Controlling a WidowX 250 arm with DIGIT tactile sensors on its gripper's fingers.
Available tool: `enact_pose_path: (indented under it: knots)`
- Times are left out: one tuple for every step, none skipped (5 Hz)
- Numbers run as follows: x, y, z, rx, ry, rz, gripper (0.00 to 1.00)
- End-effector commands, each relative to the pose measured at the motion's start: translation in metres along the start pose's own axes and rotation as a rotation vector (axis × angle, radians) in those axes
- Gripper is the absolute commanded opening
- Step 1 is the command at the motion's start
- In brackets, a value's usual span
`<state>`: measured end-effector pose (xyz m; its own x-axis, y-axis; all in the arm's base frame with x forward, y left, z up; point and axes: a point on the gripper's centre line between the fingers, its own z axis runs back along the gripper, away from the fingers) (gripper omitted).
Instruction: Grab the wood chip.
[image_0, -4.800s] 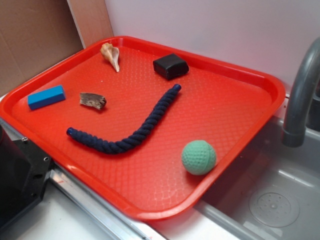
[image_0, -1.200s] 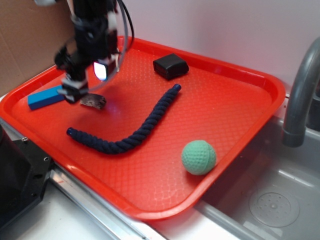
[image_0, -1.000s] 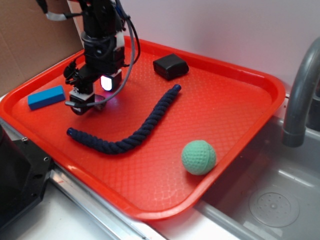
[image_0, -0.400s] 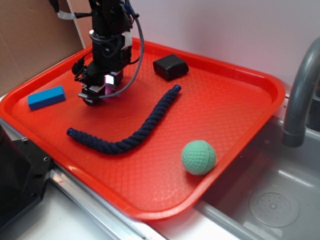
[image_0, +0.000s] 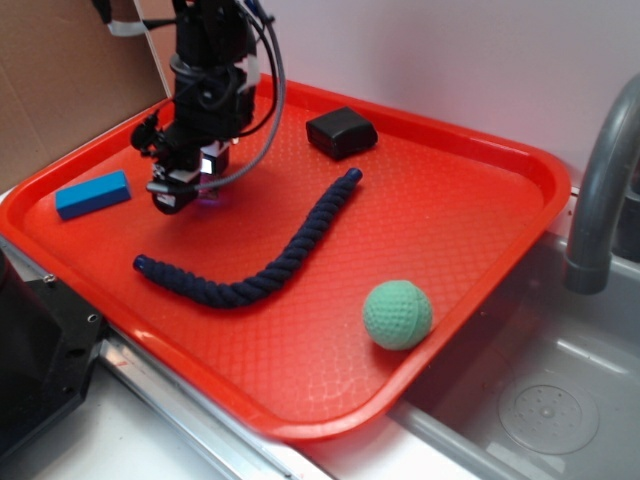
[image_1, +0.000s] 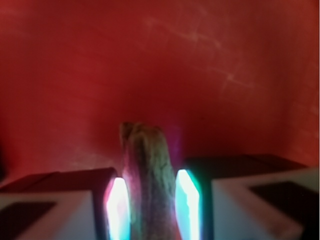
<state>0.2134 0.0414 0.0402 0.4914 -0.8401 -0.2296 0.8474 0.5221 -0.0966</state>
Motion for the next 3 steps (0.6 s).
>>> enact_pose_path:
  knots:
    - [0.003, -0.07, 0.108, 0.058, -0.3, 0.469, 0.0]
    - [-0.018, -0.103, 0.153, 0.021, -0.372, 0.604, 0.0]
    - [-0.034, -0.121, 0.199, 0.023, -0.326, 0.657, 0.0]
